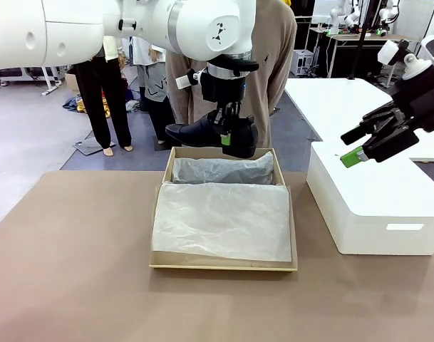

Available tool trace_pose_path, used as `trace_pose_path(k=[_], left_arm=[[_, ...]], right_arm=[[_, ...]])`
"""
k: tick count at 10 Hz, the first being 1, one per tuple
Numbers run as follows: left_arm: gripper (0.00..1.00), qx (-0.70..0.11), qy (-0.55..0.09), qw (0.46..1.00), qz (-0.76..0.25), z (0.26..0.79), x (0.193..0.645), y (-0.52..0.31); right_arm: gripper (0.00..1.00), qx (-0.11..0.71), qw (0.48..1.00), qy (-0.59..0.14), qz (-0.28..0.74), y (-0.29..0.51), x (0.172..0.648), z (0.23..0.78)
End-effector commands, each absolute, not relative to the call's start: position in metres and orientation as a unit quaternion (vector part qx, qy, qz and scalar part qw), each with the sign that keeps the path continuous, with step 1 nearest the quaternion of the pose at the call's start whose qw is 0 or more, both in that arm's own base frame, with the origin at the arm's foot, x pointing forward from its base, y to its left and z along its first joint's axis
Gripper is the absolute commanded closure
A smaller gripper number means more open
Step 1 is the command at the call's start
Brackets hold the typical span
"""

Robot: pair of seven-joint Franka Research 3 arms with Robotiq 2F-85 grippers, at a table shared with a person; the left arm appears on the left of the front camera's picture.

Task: Pack the shoes into the box.
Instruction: Place the other shoe of the Shoes into the Shoes Box.

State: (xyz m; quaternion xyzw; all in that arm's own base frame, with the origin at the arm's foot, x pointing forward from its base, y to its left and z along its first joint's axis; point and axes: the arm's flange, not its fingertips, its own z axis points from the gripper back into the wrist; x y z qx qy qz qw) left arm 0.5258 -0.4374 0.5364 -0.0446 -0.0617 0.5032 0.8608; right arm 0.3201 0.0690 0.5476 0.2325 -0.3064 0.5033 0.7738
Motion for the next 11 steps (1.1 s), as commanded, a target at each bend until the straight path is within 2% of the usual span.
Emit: trace_pose_path(k=[1,3,6,11], left_arm=[[1.00,-0.054,-0.066,0.839,0.537,0.537,0.521,-0.443],[1.00,-0.063,-0.070,0.808,0.582,0.539,0.513,-0.461],[1.00,-0.034,-0.073,0.778,0.624,0.524,0.511,-0.479],[1.00,-0.027,-0.069,0.766,0.638,0.488,0.519,-0.497]], right_arm=[[0.00,0.244,0.761,-0.318,0.510,0.069,0.323,0.548],[0.00,0.244,0.761,-0.318,0.510,0.069,0.323,0.548],[0.00,0.244,0.761,-0.318,0.510,0.069,0.323,0.548],[0.00,0.244,0.761,-0.318,0.510,0.069,0.323,0.548]])
